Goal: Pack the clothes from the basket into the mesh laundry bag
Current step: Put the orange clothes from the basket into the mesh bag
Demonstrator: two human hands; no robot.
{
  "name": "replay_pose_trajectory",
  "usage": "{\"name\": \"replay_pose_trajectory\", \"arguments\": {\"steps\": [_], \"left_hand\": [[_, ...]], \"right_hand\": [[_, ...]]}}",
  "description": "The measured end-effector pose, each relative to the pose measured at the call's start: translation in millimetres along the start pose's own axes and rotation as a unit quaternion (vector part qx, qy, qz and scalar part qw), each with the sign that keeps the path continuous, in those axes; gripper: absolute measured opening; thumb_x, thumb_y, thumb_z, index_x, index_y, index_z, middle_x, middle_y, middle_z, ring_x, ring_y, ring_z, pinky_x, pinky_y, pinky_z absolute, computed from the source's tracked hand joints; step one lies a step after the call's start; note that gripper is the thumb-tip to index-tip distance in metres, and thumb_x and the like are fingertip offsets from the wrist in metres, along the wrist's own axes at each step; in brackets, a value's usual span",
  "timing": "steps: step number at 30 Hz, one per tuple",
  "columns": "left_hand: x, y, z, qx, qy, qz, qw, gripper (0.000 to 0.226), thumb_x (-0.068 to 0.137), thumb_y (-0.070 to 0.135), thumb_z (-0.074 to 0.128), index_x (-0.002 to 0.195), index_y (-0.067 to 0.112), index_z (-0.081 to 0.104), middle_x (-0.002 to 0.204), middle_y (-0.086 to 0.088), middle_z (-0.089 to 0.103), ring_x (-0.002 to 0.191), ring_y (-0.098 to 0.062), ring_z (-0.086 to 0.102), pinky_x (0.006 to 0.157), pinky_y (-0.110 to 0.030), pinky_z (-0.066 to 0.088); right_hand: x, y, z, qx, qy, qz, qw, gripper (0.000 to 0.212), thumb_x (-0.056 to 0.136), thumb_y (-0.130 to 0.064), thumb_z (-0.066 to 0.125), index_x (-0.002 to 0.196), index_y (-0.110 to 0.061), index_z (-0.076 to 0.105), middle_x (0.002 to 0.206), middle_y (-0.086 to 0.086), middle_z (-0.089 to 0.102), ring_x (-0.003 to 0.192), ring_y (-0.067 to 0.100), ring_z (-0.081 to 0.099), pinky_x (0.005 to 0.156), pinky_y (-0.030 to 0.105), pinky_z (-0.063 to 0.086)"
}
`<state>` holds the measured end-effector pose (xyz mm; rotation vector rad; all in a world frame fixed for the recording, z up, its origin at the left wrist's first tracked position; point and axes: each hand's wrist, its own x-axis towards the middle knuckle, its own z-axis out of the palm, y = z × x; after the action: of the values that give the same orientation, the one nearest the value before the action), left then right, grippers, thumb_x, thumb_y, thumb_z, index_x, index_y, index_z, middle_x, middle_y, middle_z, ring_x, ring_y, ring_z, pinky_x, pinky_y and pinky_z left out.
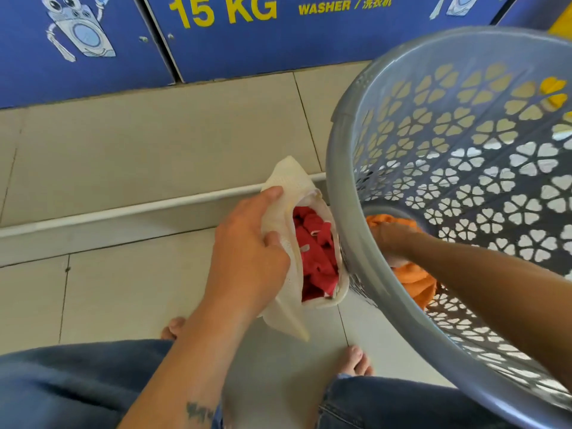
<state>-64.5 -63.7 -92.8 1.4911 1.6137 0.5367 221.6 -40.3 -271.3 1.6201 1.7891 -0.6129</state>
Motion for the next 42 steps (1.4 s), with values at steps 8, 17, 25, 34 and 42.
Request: {"name": "replay_pose_trajectory", "arguments": {"steps": [8, 17, 25, 34, 42], "left_hand": [[-8, -1, -9, 0.007, -0.036, 0.012, 0.999, 0.06, 0.091, 0.0, 0.04, 0.121, 0.046, 0.063, 0.135, 0.006, 0.056, 0.087, -0.022, 0.06, 0.062, -0.021, 0.044], [-35, 8, -27, -0.109, -0.01, -0.048, 0.993, 0.055, 0.082, -0.006, 0.043, 0.105, 0.033, 0.074, 0.125, -0.002, 0.065, 0.103, -0.026, 0.063, 0.08, -0.029, 0.049], [-73, -23, -51, -0.232, -0.02, -0.123, 0.965, 0.046, 0.068, -0.002, 0.053, 0.088, 0.029, 0.079, 0.104, -0.009, 0.074, 0.094, -0.029, 0.069, 0.086, -0.044, 0.057], [-103, -48, -92, -0.279, 0.038, -0.156, 0.947, 0.04, 0.082, -0.013, 0.046, 0.096, 0.011, 0.076, 0.088, -0.014, 0.072, 0.085, -0.03, 0.067, 0.073, -0.037, 0.057], [-109, -62, -113, -0.249, 0.089, -0.167, 0.95, 0.038, 0.082, -0.002, 0.051, 0.097, 0.022, 0.076, 0.096, -0.005, 0.073, 0.089, -0.024, 0.065, 0.089, -0.038, 0.055]], "right_hand": [[-96, -8, -82, 0.125, 0.067, -0.018, 0.99, 0.056, 0.078, -0.021, 0.066, 0.13, -0.034, 0.051, 0.111, -0.001, 0.066, 0.104, 0.026, 0.063, 0.086, 0.04, 0.055], [-233, -29, -149, 0.331, 0.336, 0.005, 0.882, 0.036, 0.076, -0.008, 0.069, 0.094, -0.035, 0.055, 0.083, -0.012, 0.061, 0.085, 0.02, 0.062, 0.066, 0.024, 0.042], [-315, -111, -162, 0.474, 0.546, -0.027, 0.691, 0.037, 0.077, -0.008, 0.069, 0.106, -0.03, 0.061, 0.091, -0.013, 0.069, 0.087, 0.003, 0.064, 0.073, 0.021, 0.05], [-326, -224, -144, 0.393, 0.581, -0.106, 0.705, 0.059, 0.072, -0.014, 0.063, 0.127, -0.033, 0.052, 0.113, 0.002, 0.058, 0.098, 0.024, 0.059, 0.077, 0.042, 0.052], [-215, -287, -35, 0.436, 0.339, -0.139, 0.822, 0.063, 0.08, -0.021, 0.056, 0.138, -0.039, 0.038, 0.148, 0.002, 0.04, 0.131, 0.025, 0.044, 0.103, 0.035, 0.042]]}}
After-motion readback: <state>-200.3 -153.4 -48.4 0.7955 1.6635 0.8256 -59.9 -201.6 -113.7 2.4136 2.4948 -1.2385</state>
